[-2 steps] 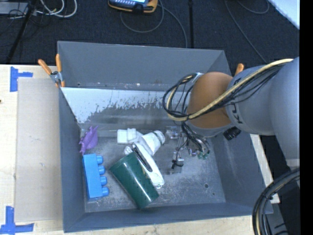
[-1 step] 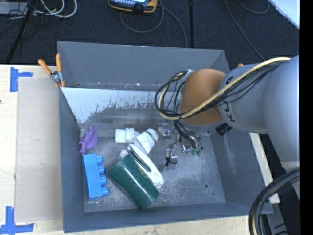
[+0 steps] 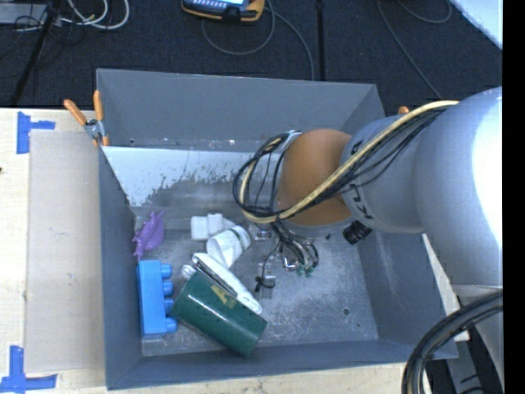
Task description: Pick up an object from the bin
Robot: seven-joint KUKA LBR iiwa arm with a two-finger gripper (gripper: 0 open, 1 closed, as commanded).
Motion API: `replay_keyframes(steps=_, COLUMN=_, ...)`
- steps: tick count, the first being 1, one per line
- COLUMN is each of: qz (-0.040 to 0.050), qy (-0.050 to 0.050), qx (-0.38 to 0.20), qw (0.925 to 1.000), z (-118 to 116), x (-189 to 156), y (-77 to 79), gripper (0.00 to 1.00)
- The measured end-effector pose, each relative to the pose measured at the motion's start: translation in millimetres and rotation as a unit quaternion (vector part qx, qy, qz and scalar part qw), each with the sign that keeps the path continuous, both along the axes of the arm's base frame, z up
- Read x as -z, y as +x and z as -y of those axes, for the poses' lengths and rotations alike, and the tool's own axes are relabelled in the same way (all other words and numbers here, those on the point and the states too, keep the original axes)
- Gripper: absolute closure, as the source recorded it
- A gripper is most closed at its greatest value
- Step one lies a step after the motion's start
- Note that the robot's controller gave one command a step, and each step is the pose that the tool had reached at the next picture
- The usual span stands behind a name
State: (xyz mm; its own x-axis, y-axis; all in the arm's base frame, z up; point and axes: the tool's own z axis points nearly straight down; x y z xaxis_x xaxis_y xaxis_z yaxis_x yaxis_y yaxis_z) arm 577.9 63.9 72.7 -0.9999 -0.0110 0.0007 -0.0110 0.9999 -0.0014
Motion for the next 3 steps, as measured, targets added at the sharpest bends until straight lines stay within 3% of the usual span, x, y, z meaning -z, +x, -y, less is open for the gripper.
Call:
replay_keyframes(steps=1, qz=-0.0019, qy=0.003, qx=0.031, qw=0.9995, z=-41.3, x=-7.7, y=-7.0, gripper=0.00)
replay_keyframes(steps=2, qz=-0.0001, qy=0.000, qx=-0.003, qw=1.0000, z=-69.0, x=-23.3, y=12.9, gripper=0.00)
replay_keyframes(steps=3, qz=0.0011, qy=0.004, qx=-0.043, qw=0.9991, z=-115.9, x=-20.0, y=26.4, gripper=1.00)
